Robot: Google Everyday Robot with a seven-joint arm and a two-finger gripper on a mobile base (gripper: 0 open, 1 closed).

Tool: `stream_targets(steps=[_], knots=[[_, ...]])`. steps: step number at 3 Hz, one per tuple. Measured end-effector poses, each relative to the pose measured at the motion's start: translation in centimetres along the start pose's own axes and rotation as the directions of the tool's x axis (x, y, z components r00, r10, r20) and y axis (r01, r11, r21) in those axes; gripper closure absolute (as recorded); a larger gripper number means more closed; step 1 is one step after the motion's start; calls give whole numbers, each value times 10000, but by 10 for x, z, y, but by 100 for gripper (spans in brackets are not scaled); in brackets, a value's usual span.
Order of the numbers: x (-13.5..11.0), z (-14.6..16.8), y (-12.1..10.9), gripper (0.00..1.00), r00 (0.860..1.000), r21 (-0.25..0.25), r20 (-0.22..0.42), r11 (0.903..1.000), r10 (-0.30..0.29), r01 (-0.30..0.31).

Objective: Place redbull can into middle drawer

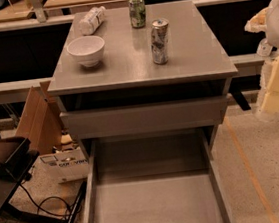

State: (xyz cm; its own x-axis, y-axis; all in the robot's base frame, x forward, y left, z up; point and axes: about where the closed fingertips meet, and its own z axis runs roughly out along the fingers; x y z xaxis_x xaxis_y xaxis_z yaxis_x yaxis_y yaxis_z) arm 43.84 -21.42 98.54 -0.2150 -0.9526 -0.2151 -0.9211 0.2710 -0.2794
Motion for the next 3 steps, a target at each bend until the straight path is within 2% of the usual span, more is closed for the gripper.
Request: stream_targets(steps=[1,2,3], knots=[[0,0,0,0,10000,1,0,10000,0,0],[-15,7,-17,0,9969,352,780,9993,-134,106],[-52,31,-62,0,9639,728,2629,9971,-418,234]])
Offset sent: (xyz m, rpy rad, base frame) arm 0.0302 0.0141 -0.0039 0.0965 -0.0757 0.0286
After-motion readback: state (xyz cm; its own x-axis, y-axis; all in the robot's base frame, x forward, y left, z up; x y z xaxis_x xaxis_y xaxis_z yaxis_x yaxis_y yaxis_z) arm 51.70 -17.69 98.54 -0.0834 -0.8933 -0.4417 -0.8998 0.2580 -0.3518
